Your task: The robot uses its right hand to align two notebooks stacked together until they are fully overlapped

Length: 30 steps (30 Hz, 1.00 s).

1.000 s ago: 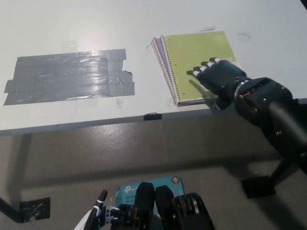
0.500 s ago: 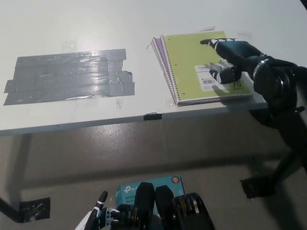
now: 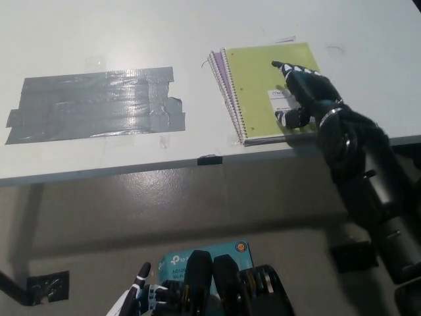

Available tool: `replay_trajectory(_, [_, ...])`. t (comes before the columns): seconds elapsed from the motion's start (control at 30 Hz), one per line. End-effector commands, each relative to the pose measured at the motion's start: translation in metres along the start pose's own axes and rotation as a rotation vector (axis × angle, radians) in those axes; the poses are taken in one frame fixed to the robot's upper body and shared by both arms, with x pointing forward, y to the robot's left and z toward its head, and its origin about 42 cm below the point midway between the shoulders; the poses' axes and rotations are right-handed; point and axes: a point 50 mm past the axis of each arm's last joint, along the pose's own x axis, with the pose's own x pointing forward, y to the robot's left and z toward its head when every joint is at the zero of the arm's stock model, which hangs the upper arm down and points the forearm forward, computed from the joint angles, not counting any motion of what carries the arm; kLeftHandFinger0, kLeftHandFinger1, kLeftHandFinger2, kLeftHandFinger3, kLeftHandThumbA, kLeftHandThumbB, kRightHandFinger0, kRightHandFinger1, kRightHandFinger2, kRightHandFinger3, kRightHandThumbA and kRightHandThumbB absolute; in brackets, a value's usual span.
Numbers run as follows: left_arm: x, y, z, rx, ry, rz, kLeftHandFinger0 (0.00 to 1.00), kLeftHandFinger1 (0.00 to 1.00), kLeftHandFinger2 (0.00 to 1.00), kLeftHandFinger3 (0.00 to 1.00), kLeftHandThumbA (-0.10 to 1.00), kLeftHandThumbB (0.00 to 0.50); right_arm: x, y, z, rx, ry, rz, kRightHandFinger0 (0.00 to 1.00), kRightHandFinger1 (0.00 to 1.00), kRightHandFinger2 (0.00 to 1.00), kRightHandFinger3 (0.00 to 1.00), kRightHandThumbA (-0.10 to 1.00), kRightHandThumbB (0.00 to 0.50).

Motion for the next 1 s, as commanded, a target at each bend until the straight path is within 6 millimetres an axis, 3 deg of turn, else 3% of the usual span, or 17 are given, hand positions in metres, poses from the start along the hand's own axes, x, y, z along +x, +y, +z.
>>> replay_trajectory(0.0, [0.002, -0.011, 0.017, -0.001, -0.072, -0.049, 0.37, 0.70, 0.74, 0.47, 1.00, 0.500, 0.000, -0.009, 0.030, -0.213, 0.097, -0.302, 1.00, 1.00, 1.00, 1.00, 1.00, 0.362])
replay_trajectory(0.2, [0.000, -0.014, 0.020, 0.022, -0.077, -0.054, 0.40, 0.73, 0.78, 0.48, 1.00, 0.500, -0.002, 0.006, 0.036, -0.368, 0.123, -0.288, 1.00, 1.00, 1.00, 1.00, 1.00, 0.429])
replay_trajectory(0.23, [0.000, -0.014, 0.020, 0.019, -0.077, -0.056, 0.41, 0.74, 0.79, 0.47, 1.00, 0.500, -0.001, 0.008, 0.035, -0.388, 0.156, -0.265, 1.00, 1.00, 1.00, 1.00, 1.00, 0.463])
replay_trajectory(0.43, [0.002, -0.013, 0.019, 0.033, -0.080, -0.077, 0.46, 0.77, 0.83, 0.49, 1.00, 0.500, 0.001, 0.014, 0.033, -0.323, 0.208, -0.223, 1.00, 1.00, 1.00, 1.00, 1.00, 0.436])
replay_trajectory(0.53, [0.002, -0.015, 0.018, 0.032, -0.078, -0.079, 0.44, 0.76, 0.82, 0.50, 1.00, 0.500, -0.001, 0.019, 0.030, -0.261, 0.222, -0.216, 1.00, 1.00, 1.00, 1.00, 1.00, 0.420])
replay_trajectory(0.7, [0.001, -0.015, 0.016, 0.035, -0.080, -0.085, 0.44, 0.77, 0.82, 0.50, 1.00, 0.500, -0.004, 0.027, 0.028, -0.212, 0.259, -0.117, 1.00, 1.00, 1.00, 1.00, 1.00, 0.430])
replay_trajectory(0.87, [0.002, -0.015, 0.016, 0.028, -0.081, -0.090, 0.44, 0.78, 0.84, 0.49, 1.00, 0.500, -0.006, 0.037, 0.021, -0.024, 0.290, -0.004, 1.00, 1.00, 1.00, 1.00, 1.00, 0.391])
replay_trajectory(0.93, [0.002, -0.015, 0.017, 0.030, -0.078, -0.088, 0.45, 0.79, 0.85, 0.49, 1.00, 0.500, -0.007, 0.042, 0.016, 0.018, 0.286, 0.026, 1.00, 1.00, 1.00, 1.00, 1.00, 0.403])
replay_trajectory(0.97, [0.002, -0.015, 0.019, 0.023, -0.068, -0.089, 0.45, 0.79, 0.84, 0.50, 1.00, 0.500, -0.007, 0.046, 0.015, 0.002, 0.284, 0.044, 1.00, 1.00, 1.00, 1.00, 1.00, 0.435])
